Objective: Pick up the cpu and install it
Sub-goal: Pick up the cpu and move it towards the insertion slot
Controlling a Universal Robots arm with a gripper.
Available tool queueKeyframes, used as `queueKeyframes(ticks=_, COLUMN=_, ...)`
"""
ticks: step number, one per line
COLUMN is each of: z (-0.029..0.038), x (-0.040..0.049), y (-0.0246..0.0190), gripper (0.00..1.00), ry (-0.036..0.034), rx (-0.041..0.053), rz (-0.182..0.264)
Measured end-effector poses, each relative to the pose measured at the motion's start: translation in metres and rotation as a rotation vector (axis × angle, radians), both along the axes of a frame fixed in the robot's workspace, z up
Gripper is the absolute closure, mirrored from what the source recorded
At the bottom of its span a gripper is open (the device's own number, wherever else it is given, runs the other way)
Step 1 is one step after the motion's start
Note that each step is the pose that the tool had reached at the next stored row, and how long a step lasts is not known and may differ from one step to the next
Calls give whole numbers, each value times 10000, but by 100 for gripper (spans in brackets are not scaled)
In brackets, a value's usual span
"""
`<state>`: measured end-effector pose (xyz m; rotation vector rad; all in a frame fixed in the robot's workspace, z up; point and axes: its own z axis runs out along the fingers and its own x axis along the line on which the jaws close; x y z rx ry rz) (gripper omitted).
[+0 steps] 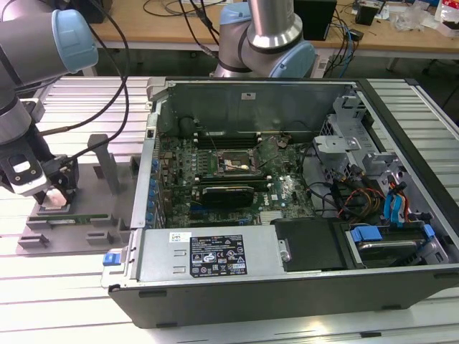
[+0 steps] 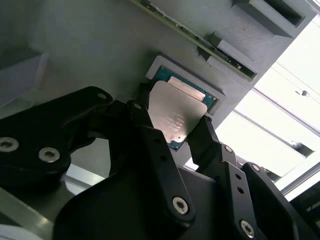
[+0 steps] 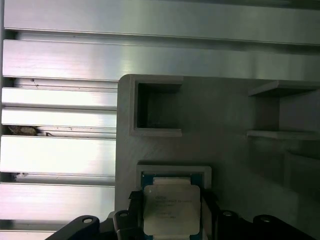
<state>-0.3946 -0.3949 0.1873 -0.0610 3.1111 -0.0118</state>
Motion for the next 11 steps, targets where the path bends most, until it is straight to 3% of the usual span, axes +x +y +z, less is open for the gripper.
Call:
queueKeyframes(ticks=6, z=7, x=-1, y=0, gripper=45, ry=-1, rx=1, rz=0)
queueKeyframes(ticks=11, z=85, x=-1, y=0, gripper=45, ry=0, rx=0, rz=0)
